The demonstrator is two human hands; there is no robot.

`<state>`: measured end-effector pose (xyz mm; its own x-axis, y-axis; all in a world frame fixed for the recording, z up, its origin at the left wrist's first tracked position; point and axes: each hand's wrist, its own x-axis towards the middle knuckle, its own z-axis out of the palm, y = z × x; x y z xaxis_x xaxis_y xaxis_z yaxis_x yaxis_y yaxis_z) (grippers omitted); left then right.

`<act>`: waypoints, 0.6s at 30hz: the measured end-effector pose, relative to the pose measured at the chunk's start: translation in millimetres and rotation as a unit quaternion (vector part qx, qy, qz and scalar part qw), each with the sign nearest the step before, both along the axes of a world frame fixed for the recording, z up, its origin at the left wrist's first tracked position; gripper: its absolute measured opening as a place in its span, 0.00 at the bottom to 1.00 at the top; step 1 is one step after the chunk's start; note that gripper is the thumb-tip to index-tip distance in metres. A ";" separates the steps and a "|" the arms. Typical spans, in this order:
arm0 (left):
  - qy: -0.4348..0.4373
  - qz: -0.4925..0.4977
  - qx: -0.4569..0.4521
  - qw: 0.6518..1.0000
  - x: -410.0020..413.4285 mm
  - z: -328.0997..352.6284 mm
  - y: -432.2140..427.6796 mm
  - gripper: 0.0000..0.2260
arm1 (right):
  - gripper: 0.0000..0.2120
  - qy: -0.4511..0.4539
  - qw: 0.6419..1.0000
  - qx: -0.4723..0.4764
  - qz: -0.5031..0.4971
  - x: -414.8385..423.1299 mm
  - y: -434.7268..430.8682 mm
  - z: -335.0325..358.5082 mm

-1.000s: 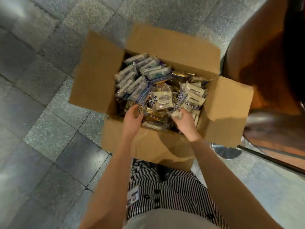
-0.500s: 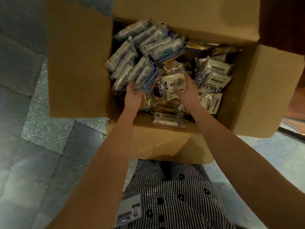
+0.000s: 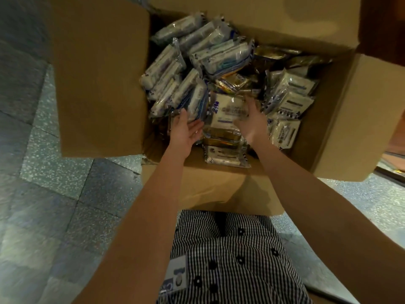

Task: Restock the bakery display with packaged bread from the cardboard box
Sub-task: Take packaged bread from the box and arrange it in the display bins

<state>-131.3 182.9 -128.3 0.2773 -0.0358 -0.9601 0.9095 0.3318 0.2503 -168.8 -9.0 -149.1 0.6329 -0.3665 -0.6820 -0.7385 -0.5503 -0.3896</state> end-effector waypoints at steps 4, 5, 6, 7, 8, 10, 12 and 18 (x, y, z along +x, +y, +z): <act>0.017 0.058 -0.008 0.998 1.5 7.7 -3.9 0.20 | 0.36 -0.004 0.990 0.090 -0.110 -7.0 11.3 9.3; 0.027 0.074 -0.011 0.997 2.4 9.7 -3.4 0.19 | 0.37 -0.012 0.984 0.111 -0.136 -8.6 14.1 8.5; 0.039 0.093 -0.017 0.995 3.4 10.8 -2.9 0.18 | 0.38 -0.016 0.979 0.125 -0.158 -8.6 16.8 7.6; 0.051 0.112 -0.027 0.992 5.0 11.2 -2.4 0.16 | 0.38 -0.022 0.975 0.134 -0.177 -7.4 18.5 5.1; 0.061 0.126 -0.036 0.990 6.8 10.7 -1.4 0.14 | 0.38 -0.022 0.971 0.138 -0.194 -5.5 20.3 3.0; 0.078 0.146 -0.055 0.985 8.8 8.3 0.3 0.11 | 0.35 -0.022 0.963 0.144 -0.226 -2.0 21.5 -1.4; 0.084 0.169 -0.067 0.980 10.3 7.4 1.2 0.07 | 0.33 -0.031 0.962 0.138 -0.234 -0.2 20.9 -3.4; 0.067 0.214 -0.076 0.971 4.1 28.2 -1.6 0.03 | 0.30 -0.060 0.962 0.105 -0.246 -9.9 10.4 19.0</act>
